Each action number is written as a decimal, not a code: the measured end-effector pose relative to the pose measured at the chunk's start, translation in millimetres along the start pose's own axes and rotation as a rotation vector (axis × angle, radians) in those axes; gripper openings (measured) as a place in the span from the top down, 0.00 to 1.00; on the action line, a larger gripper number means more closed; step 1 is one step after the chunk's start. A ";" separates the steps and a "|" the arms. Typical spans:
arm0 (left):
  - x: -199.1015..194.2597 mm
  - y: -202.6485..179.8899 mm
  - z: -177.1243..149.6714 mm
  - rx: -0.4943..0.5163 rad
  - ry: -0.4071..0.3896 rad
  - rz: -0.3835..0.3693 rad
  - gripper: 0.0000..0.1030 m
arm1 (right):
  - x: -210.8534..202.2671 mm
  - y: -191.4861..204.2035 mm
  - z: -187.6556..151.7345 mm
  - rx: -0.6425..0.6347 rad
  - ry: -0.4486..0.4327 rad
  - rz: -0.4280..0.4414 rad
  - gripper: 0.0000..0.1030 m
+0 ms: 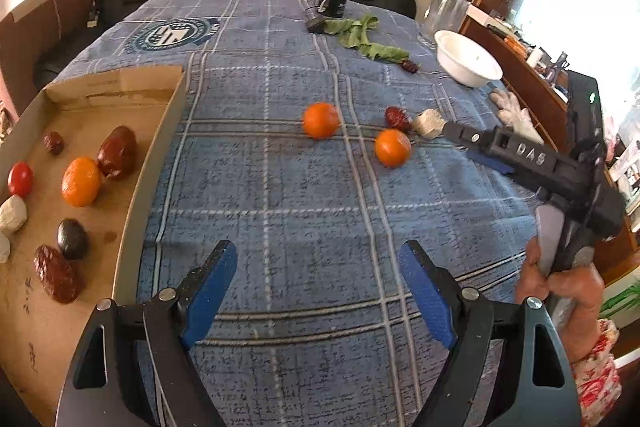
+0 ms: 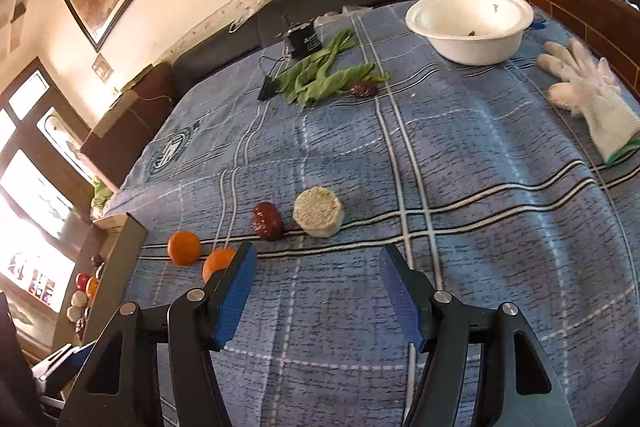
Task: Organize fruits
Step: 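Grasp a mandarin orange with the left gripper while the right gripper grasps a round yam slice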
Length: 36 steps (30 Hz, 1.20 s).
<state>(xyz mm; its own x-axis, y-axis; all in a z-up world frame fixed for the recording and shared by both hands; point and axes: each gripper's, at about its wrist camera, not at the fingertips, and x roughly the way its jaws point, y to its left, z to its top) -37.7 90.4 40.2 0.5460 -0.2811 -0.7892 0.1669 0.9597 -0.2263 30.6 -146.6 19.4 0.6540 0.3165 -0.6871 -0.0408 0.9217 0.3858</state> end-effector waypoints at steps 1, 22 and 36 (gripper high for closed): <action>-1.7 -1.3 3.5 0.003 -0.012 -0.005 0.20 | 1.4 0.6 2.1 -0.003 0.001 -0.005 0.33; 80.6 23.2 72.1 -0.109 -0.045 0.028 0.47 | 28.7 13.3 21.2 -0.097 0.036 -0.145 0.38; 89.7 5.8 69.8 -0.016 -0.067 0.008 0.73 | 41.7 32.2 20.6 -0.210 0.055 -0.164 0.66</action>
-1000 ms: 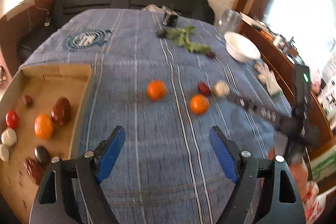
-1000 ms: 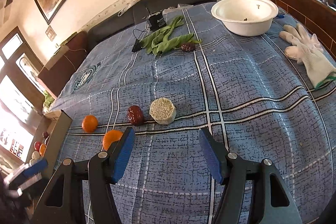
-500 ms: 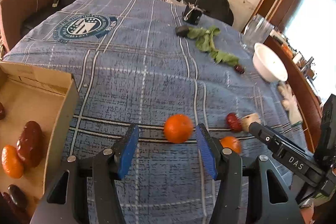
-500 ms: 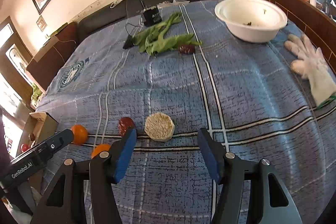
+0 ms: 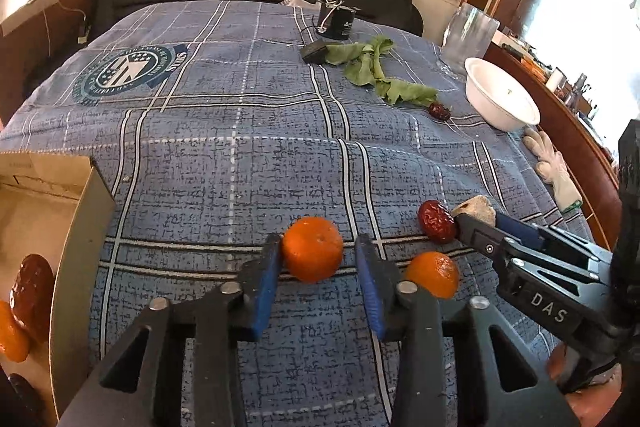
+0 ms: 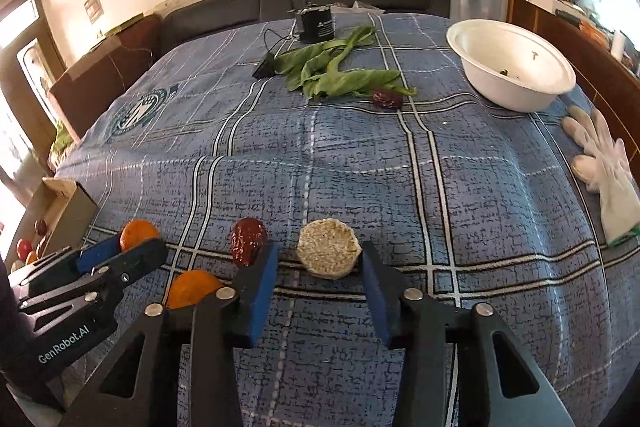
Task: Organize fruits
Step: 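Grasp a mandarin orange with the left gripper while the right gripper grasps a round yam slice, then carry the orange and yam slice into the tray and open both grippers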
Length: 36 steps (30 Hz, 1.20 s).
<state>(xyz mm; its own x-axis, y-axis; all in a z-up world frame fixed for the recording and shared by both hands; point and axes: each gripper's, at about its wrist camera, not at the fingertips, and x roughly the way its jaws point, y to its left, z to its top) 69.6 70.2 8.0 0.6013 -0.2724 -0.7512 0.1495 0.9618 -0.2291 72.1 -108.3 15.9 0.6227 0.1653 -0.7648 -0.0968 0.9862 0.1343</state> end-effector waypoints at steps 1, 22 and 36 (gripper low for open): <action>-0.2 1.8 0.1 -0.010 0.000 -0.010 0.73 | 0.5 -1.5 -0.1 0.007 0.003 0.004 0.68; -27.3 11.6 -6.7 -0.112 -0.049 -0.122 0.73 | -45.4 -8.4 -15.2 0.163 -0.059 0.088 0.67; -159.5 88.9 -42.6 -0.250 -0.195 -0.056 0.73 | -110.6 130.4 -41.7 -0.173 -0.128 0.193 0.67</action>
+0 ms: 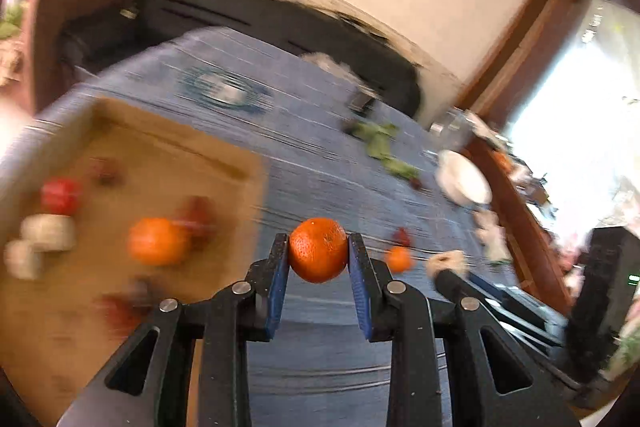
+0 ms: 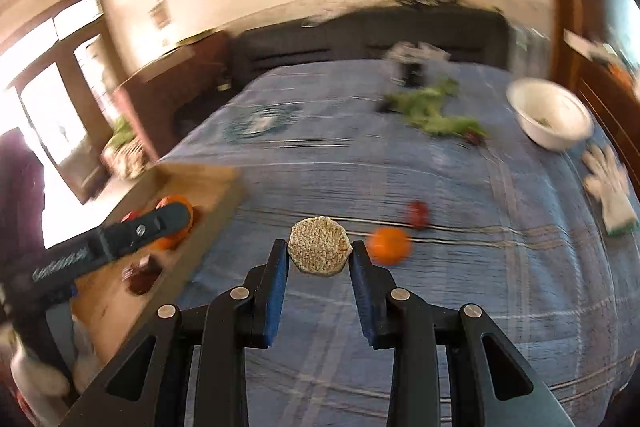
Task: Organize fruits
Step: 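Carry the orange and yam slice into the tray and open both grippers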
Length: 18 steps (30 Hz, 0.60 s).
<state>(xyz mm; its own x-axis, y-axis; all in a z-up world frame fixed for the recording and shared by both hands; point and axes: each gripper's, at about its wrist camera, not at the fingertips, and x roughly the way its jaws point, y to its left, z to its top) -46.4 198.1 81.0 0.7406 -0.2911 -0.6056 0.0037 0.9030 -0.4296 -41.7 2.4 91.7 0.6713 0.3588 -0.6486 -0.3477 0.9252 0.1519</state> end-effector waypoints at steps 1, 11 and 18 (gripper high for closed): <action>-8.5 11.0 -0.4 -0.002 -0.011 0.042 0.73 | 1.3 12.8 -1.0 -0.029 -0.002 0.008 0.67; -42.7 110.0 -9.9 -0.097 0.013 0.289 0.73 | 38.6 129.0 -22.1 -0.207 0.101 0.205 0.66; -40.1 132.4 -17.7 -0.128 0.038 0.292 0.72 | 62.9 171.0 -42.9 -0.296 0.197 0.234 0.66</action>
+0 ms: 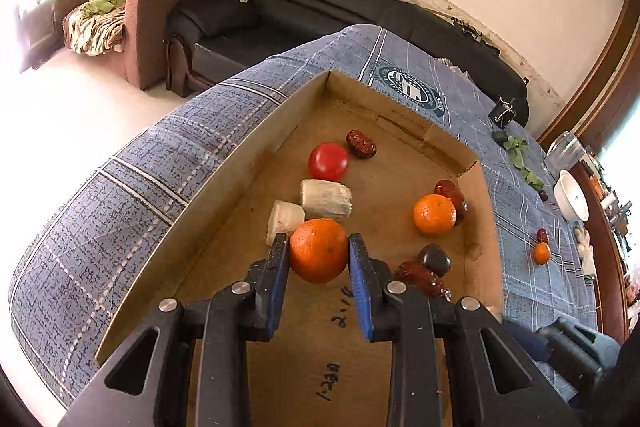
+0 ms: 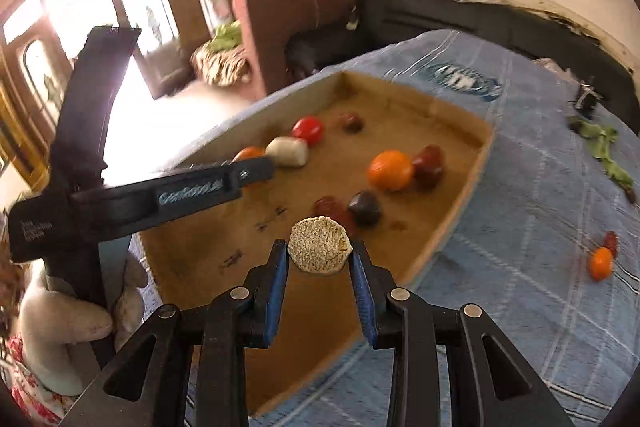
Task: Organize fruits
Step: 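Carry the orange and yam slice into the tray and open both grippers, then lift both tools out of the tray back toward the last fruits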
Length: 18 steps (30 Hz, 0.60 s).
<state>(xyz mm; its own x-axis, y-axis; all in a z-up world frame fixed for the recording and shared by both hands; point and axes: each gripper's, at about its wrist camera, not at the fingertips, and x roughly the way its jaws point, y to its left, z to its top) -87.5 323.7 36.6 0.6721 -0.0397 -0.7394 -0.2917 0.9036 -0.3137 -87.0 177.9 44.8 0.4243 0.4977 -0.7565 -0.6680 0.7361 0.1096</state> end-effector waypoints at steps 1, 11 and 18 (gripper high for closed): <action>0.1 0.8 -0.4 -0.001 -0.001 -0.006 0.72 | 4.5 2.8 -0.3 -0.008 0.011 -0.001 0.66; -3.0 9.3 -2.6 -0.036 0.006 -0.060 0.57 | 30.4 14.2 -0.8 -0.020 0.063 -0.018 0.66; -26.0 10.5 2.6 -0.045 -0.058 -0.053 0.42 | 20.0 12.2 -0.8 -0.005 0.029 -0.016 0.59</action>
<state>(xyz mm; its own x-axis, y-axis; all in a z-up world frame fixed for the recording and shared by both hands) -106.3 335.4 54.0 0.7253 -0.0613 -0.6857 -0.2838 0.8808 -0.3789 -87.2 196.4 30.5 0.4170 0.4724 -0.7765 -0.6647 0.7412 0.0939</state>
